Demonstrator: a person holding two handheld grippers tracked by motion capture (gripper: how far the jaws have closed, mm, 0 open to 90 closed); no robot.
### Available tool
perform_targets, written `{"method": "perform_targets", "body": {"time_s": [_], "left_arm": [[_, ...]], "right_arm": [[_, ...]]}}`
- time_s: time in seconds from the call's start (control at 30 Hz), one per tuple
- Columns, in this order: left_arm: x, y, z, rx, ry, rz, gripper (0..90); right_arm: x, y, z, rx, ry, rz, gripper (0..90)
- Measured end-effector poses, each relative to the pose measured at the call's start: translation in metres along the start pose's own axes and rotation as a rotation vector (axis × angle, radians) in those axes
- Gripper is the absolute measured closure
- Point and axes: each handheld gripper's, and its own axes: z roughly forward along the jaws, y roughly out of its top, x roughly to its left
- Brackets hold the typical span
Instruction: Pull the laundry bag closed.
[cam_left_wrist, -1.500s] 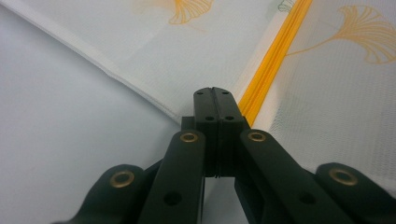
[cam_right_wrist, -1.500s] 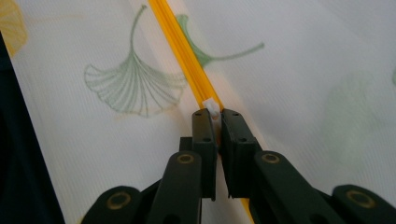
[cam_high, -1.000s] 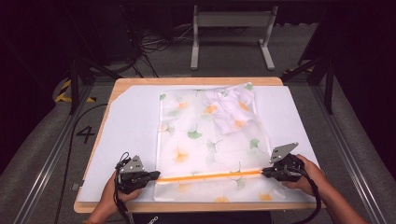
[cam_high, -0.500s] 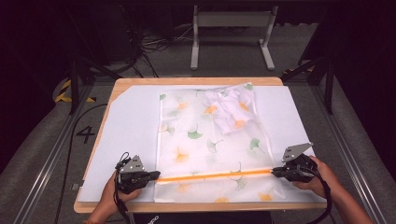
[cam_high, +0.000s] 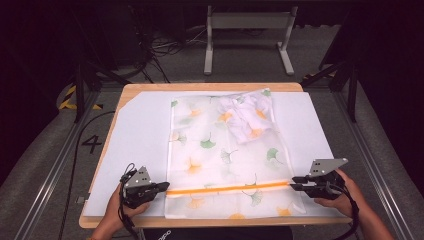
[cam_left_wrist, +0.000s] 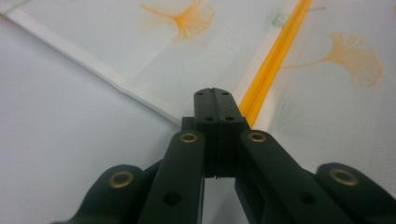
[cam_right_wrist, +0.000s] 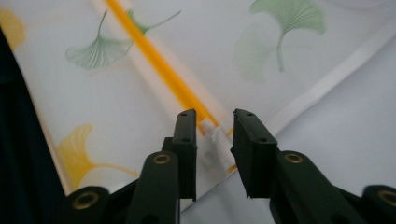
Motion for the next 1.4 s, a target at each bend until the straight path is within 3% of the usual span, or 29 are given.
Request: {"method": "perform_targets", "body": {"time_s": [0.07,0.1,0.13,0.2,0.23,0.27,0.3,0.33,0.4,0.47,0.53,0.6,0.67,0.77,0.83,0.9,1.1,1.4], "left_arm": [[0.000,0.001,-0.003,-0.011,0.014,0.009,87.1],[0.001,0.001,-0.007,-0.020,0.034,0.019,87.1],[0.001,0.001,-0.010,-0.024,0.047,0.024,85.7],[0.003,-0.001,-0.014,-0.034,0.063,0.034,85.0],[0.006,-0.003,-0.018,-0.044,0.095,0.035,76.3],[0.006,-0.003,-0.018,-0.044,0.095,0.035,70.1],[0.011,-0.008,-0.022,-0.055,0.126,0.020,63.9],[0.011,-0.008,-0.022,-0.055,0.126,0.020,60.8],[0.016,-0.014,-0.027,-0.073,0.173,-0.001,56.7],[0.020,-0.019,-0.029,-0.073,0.208,-0.029,37.3],[0.023,-0.024,-0.032,-0.065,0.240,-0.048,32.7],[0.025,-0.030,-0.034,-0.058,0.239,-0.082,23.5],[0.028,-0.035,-0.034,-0.052,0.252,-0.097,19.8],[0.028,-0.036,-0.037,-0.086,0.245,-0.109,16.0],[0.028,-0.036,-0.037,-0.093,0.246,-0.110,13.9],[0.027,-0.034,-0.037,-0.090,0.250,-0.101,13.9],[0.024,-0.030,-0.039,-0.118,0.249,-0.101,13.0],[0.024,-0.030,-0.039,-0.117,0.252,-0.103,12.6]], "right_arm": [[-0.001,0.000,-0.002,-0.017,-0.007,0.016,69.0],[-0.002,0.000,-0.004,-0.039,-0.032,0.030,64.0],[-0.003,0.000,-0.005,-0.071,-0.086,0.039,63.5],[-0.005,-0.003,-0.008,-0.116,-0.122,0.046,59.7],[-0.008,-0.007,-0.009,-0.155,-0.167,0.074,51.4],[-0.008,-0.007,-0.009,-0.155,-0.167,0.074,51.4],[-0.013,-0.013,-0.009,-0.190,-0.198,0.106,42.6],[-0.014,-0.015,-0.009,-0.201,-0.218,0.111,39.8],[-0.016,-0.017,-0.008,-0.204,-0.230,0.121,39.1],[-0.021,-0.026,-0.007,-0.223,-0.269,0.163,30.7],[-0.022,-0.027,-0.006,-0.218,-0.271,0.173,29.7],[-0.023,-0.032,-0.004,-0.214,-0.320,0.185,25.9],[-0.023,-0.036,-0.002,-0.200,-0.308,0.192,24.6],[-0.022,-0.040,-0.001,-0.190,-0.313,0.190,20.8],[-0.022,-0.041,-0.003,-0.219,-0.323,0.198,17.9],[-0.022,-0.042,-0.004,-0.254,-0.323,0.223,17.2],[-0.020,-0.043,-0.003,-0.269,-0.338,0.203,14.8],[-0.018,-0.042,-0.001,-0.260,-0.361,0.199,13.1]]}}
